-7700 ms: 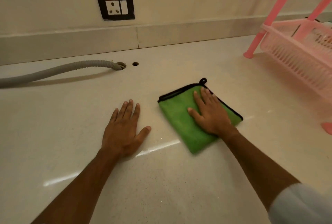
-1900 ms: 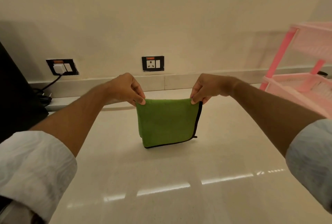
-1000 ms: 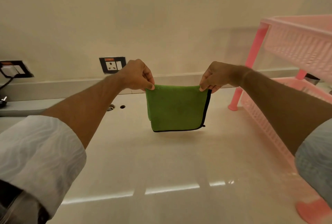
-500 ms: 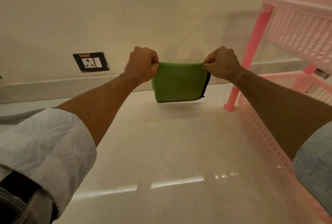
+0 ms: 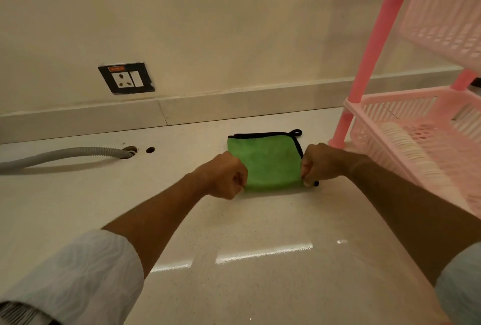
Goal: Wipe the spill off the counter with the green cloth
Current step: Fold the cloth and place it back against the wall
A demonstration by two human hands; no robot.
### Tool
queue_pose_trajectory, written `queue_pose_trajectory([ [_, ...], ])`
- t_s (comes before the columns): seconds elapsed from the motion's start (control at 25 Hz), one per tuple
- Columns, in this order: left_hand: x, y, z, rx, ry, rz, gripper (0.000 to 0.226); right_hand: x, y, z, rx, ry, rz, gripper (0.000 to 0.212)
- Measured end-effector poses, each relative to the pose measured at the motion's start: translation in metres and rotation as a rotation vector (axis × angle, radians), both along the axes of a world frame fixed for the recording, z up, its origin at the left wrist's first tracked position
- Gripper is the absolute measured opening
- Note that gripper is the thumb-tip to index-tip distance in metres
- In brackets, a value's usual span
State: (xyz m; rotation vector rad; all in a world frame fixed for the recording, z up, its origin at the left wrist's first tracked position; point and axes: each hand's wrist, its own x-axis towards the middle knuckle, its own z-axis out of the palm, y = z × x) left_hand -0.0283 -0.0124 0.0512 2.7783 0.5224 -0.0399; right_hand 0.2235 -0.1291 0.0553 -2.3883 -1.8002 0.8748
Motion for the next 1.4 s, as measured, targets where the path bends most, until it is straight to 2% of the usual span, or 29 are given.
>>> queue_pose_trajectory([
  [0.08,0.001,0.003,-0.008,-0.006,-0.082,0.041,0.010,-0.001,0.004,-0.006,0.014,-0.005,-0.029,0.019],
  [0.16,0.007,0.008,-0.015,0.064,-0.137,0.161,0.027,-0.005,0.009,-0.011,0.188,-0.024,-0.097,0.022],
  [0.24,0.016,0.009,-0.024,0.117,-0.088,0.288,0.055,-0.015,0.014,-0.017,0.343,-0.077,-0.133,0.031],
  [0.32,0.026,0.007,-0.035,0.118,-0.043,0.349,0.073,-0.026,0.023,-0.030,0.370,-0.104,-0.119,0.052],
  [0.48,0.046,0.009,-0.057,0.092,0.034,0.381,0.080,-0.043,0.042,-0.060,0.355,-0.228,-0.052,0.075],
  [0.8,0.064,0.018,-0.086,0.071,0.020,0.378,0.074,-0.041,0.054,-0.094,0.349,-0.310,-0.045,0.075],
  [1.4,0.103,0.080,-0.098,0.131,-0.002,0.437,0.079,-0.002,0.118,-0.092,0.360,-0.340,-0.021,0.075],
])
